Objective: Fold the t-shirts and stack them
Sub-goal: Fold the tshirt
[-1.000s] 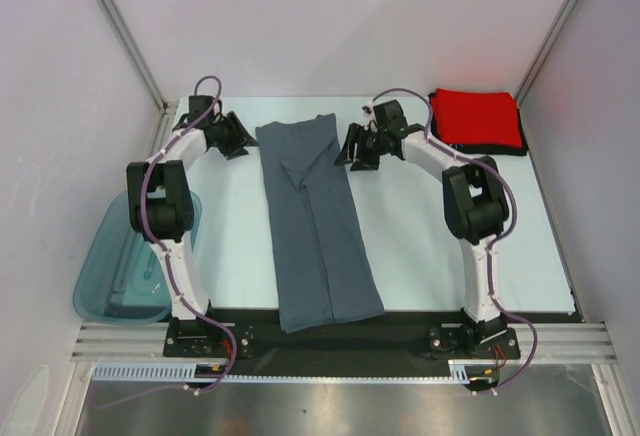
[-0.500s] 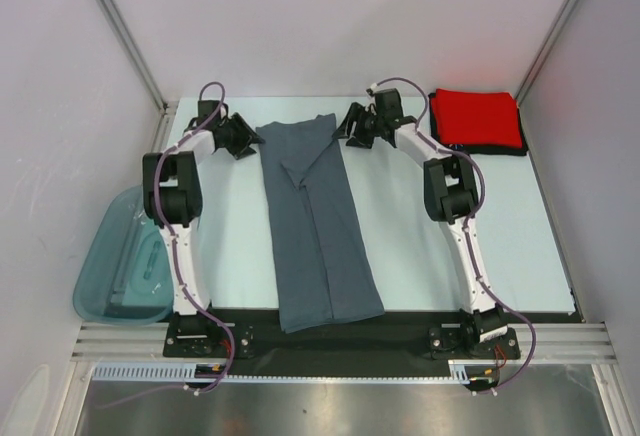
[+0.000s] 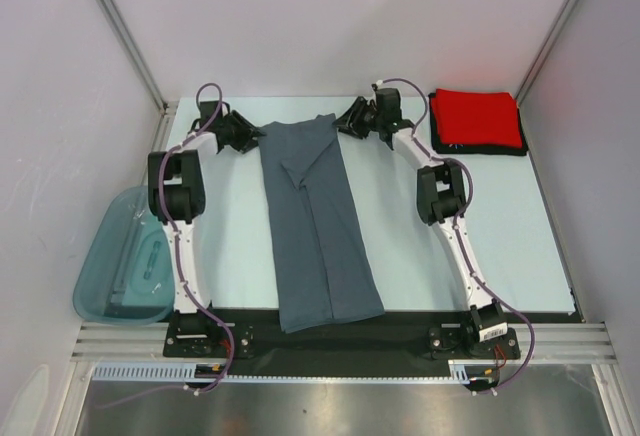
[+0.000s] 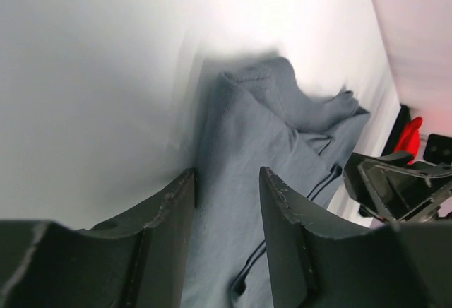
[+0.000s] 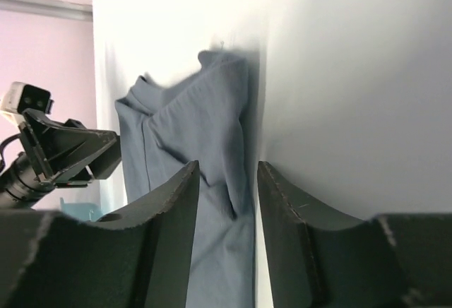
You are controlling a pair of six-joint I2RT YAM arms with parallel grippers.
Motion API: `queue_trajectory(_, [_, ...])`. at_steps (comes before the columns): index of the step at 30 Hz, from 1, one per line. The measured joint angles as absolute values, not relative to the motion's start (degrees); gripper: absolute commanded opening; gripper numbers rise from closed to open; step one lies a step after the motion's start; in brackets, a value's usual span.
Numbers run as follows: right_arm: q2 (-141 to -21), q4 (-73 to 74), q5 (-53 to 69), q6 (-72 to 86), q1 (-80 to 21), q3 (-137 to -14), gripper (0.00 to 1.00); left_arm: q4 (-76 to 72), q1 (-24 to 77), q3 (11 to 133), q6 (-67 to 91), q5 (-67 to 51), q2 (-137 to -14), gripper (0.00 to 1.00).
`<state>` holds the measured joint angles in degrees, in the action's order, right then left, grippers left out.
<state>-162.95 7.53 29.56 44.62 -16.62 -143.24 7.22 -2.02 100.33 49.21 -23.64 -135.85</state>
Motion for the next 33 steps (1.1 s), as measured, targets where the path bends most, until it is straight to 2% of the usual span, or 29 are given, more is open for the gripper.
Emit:
queue_trajectory(5, [-165.34,5.41,29.58,47.0,-16.86,-145.75,0.39,5.82,-2.02,102.56,52.14,-23.59,-137.97,0.39])
queue_trajectory(8, [-165.6,4.58,29.26,47.9,-17.06,-145.75,0.29,5.54,-1.98,104.16,53.12,-23.62,-139.33,0.3])
queue_trajectory(12, [-166.63,3.18,28.45,49.5,-17.02,-145.75,0.06,5.21,-1.93,105.84,54.13,-23.55,-141.1,0.15])
queue_trajectory(15, [-167.13,1.8,28.05,50.57,-16.8,-145.75,0.0,4.54,-1.83,107.07,55.31,-23.57,-142.26,0.07])
queue_trajectory(17, [-167.17,1.3,27.77,50.92,-16.32,-145.53,0.0,3.46,-1.65,107.72,56.1,-23.73,-142.93,0.01])
queue_trajectory(26, [-164.05,-1.98,25.93,50.3,-12.27,-139.37,0.0,1.04,3.22,121.27,60.8,-21.93,-152.05,0.03])
queue_trajectory(33, [-164.05,-2.02,26.24,49.41,-9.58,-139.37,0.0,-3.22,5.98,124.7,66.65,-19.9,-155.63,0.06])
